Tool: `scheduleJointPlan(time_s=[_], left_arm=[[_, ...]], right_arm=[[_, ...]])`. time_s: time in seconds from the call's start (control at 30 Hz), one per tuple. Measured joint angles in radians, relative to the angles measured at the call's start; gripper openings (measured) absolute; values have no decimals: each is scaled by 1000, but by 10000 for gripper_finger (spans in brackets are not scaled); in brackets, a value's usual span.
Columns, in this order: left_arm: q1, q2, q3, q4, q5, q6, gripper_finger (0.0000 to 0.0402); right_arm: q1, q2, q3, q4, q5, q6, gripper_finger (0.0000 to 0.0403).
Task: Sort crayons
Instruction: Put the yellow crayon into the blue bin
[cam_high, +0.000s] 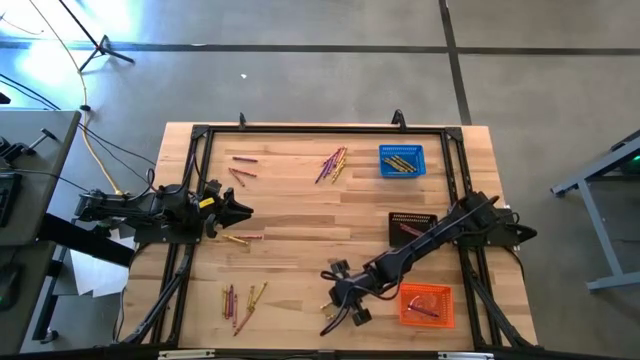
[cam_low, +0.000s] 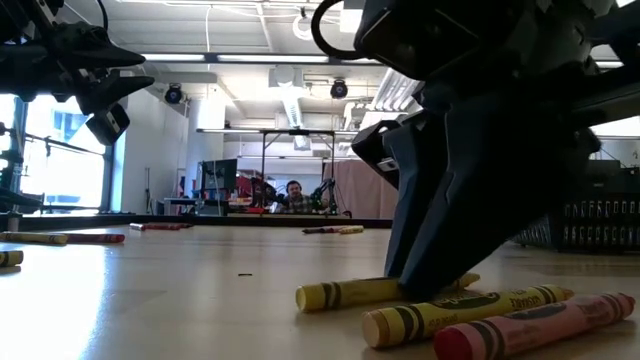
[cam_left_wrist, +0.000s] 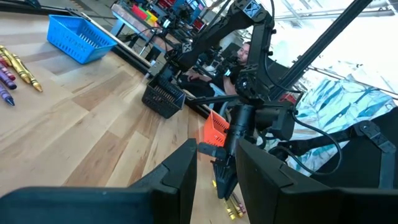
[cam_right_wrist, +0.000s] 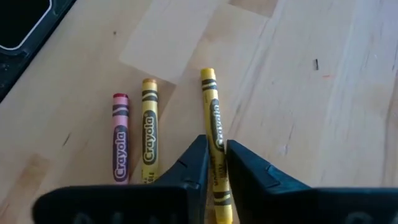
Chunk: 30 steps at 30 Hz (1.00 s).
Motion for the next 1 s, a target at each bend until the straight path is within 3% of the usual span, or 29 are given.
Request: scheduleJointPlan(time_s=[0.1, 0.37, 0.7, 0.83, 1.0], left_arm=[[0, 0, 0, 0, 0, 0, 99], [0, 0, 0, 0, 0, 0, 99], [0, 0, 0, 0, 0, 0, 99], [0, 0, 0, 0, 0, 0, 99], [0, 0, 0, 0, 0, 0, 99]], right_arm=[[-10, 0, 0, -3, -11, 0, 10], [-38, -7, -7, 72, -7, -12, 9], [-106, -172, -6, 18, -17, -74, 14], [-139, -294, -5, -156, 5, -150, 14], [-208, -446, -5, -511, 129, -167, 15]])
